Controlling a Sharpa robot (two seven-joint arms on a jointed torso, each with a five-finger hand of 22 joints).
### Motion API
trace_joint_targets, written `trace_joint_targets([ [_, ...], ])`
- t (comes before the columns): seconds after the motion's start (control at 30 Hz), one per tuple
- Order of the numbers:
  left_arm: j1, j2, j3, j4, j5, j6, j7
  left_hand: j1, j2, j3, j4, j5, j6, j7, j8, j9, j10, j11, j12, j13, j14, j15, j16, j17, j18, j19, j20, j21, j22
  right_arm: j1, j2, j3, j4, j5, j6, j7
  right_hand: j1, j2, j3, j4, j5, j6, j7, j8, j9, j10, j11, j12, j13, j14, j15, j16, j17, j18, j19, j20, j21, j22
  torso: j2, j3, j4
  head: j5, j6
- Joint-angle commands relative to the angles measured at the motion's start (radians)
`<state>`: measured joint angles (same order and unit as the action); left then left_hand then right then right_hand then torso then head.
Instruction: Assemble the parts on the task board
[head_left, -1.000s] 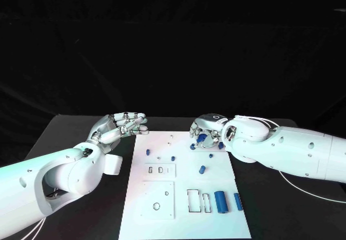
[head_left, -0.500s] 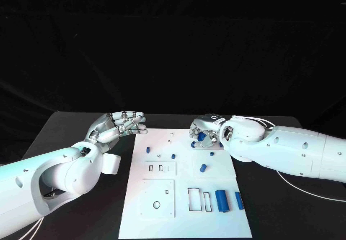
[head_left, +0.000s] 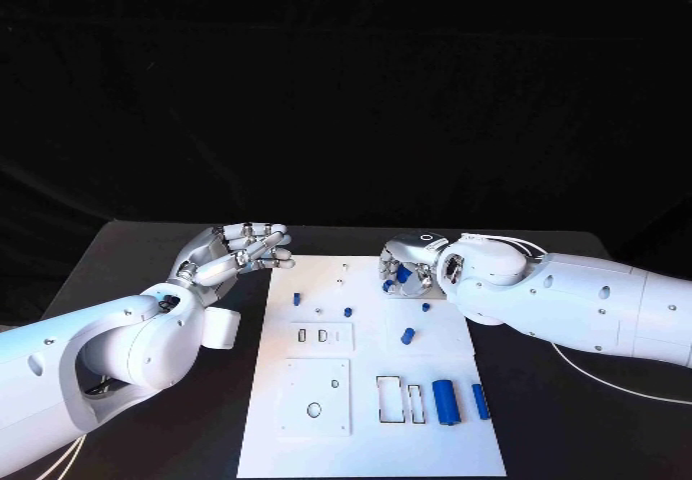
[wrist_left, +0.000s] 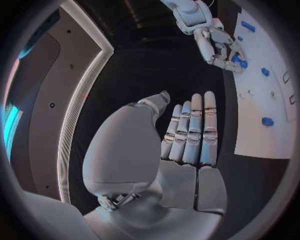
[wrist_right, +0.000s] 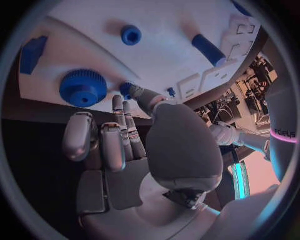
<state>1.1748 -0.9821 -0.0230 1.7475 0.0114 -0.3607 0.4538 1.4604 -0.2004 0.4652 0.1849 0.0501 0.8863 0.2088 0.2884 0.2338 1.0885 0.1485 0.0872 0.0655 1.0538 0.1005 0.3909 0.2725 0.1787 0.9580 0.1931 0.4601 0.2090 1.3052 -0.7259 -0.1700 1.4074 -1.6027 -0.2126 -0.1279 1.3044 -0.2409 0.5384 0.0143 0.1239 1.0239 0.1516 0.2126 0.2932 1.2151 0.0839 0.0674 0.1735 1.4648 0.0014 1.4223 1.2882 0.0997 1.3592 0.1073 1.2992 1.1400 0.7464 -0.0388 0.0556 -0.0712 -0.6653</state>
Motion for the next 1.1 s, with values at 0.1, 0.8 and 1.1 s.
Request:
trace_joint_targets([
  [0.1,0.002,0.000,0.001,0.003,0.001,0.024,-0.001,-0.012,0.000,0.000,-0.002,-0.001,-0.002,0.006,-0.006,-0.001,-0.001,0.009,-0.006,0.000,-0.010,0.001,0.003,0.002,-0.001,-0.005,0.001,0.004,0.002,-0.003,0.002,0.000,-0.004,-0.005,0.027,0.003,0.003,0.005,0.016,0.003,0.002,0.012,-0.003,0.003,0.004,0.011,-0.003,0.001,-0.001,0.054,0.002,0.007,0.002,-0.015,0.004,0.000,0.006,0.004,0.005,-0.0015,0.0017,0.002,0.000],
  [0.8,0.003,-0.002,0.001,-0.002,0.001,0.029,-0.009,-0.014,0.001,0.000,-0.002,-0.001,-0.004,0.007,-0.008,-0.002,-0.003,0.010,-0.009,0.000,-0.011,0.001,0.004,0.004,-0.001,-0.006,0.002,0.006,0.003,-0.007,-0.009,0.002,0.030,-0.007,-0.163,-0.032,0.002,0.067,0.085,0.001,-0.002,0.067,-0.035,0.064,0.071,0.090,-0.033,0.009,0.014,0.058,-0.023,0.030,0.024,-0.023,0.015,-0.022,0.045,0.065,0.011,-0.0025,0.0019,-0.001,0.010],
  [1.1,0.002,-0.001,0.001,-0.004,0.001,0.030,-0.011,-0.015,0.002,0.000,-0.002,-0.001,-0.005,0.008,-0.009,-0.002,-0.004,0.010,-0.011,0.000,-0.012,0.002,0.004,0.005,-0.001,-0.007,0.002,0.008,0.004,-0.004,0.018,0.007,0.038,-0.017,-0.230,-0.074,-0.002,0.066,0.087,0.002,-0.001,0.065,-0.036,0.065,0.074,0.089,-0.033,0.007,0.014,0.059,-0.023,0.032,0.027,-0.023,0.016,-0.022,0.046,0.067,0.015,-0.0028,0.0072,0.000,0.012],
])
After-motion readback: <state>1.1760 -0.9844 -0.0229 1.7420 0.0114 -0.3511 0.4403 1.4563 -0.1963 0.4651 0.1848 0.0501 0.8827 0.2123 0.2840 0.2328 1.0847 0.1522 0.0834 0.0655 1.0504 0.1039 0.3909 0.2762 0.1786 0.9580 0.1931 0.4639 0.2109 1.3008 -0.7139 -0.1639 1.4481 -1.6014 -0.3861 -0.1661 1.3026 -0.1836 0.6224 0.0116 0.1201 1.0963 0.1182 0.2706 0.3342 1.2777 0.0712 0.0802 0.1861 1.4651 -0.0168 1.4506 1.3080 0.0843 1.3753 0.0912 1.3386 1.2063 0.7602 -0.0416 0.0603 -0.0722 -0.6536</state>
